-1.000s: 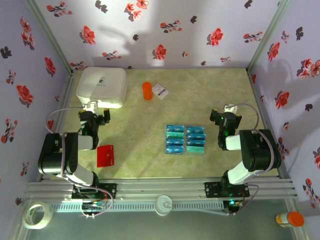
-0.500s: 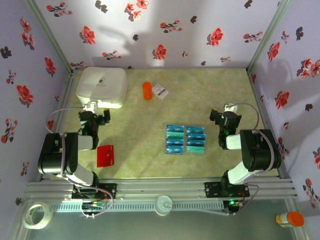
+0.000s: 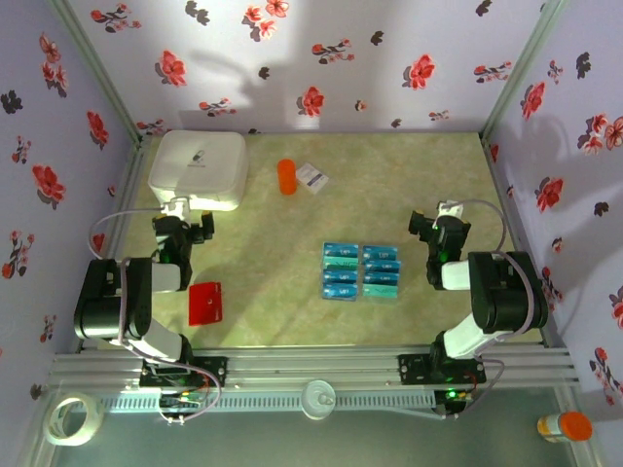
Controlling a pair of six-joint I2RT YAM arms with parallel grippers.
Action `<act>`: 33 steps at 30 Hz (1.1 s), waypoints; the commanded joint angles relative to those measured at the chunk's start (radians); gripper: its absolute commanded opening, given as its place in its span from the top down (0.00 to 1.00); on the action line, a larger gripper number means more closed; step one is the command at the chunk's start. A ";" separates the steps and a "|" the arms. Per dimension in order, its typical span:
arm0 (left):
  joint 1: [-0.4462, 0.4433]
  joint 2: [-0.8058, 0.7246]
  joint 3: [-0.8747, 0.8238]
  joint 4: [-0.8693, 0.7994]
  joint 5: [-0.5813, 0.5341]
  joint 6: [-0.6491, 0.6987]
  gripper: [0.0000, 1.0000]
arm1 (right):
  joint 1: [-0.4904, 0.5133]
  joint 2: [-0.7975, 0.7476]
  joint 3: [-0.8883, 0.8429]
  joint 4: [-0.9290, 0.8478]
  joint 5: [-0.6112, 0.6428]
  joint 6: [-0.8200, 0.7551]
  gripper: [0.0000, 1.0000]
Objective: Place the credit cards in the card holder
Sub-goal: Move the storage box to the center of the table.
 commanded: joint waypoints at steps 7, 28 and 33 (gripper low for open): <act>0.008 -0.084 0.067 -0.174 -0.014 -0.010 0.00 | -0.008 -0.157 0.125 -0.321 0.018 0.029 0.01; -0.195 -0.405 0.420 -0.964 -0.139 -0.248 0.00 | 0.399 -0.582 0.379 -1.270 -0.407 0.381 0.10; -0.288 -0.394 0.452 -0.998 -0.146 -0.276 0.00 | 0.669 -0.690 0.309 -1.379 -0.384 0.477 0.12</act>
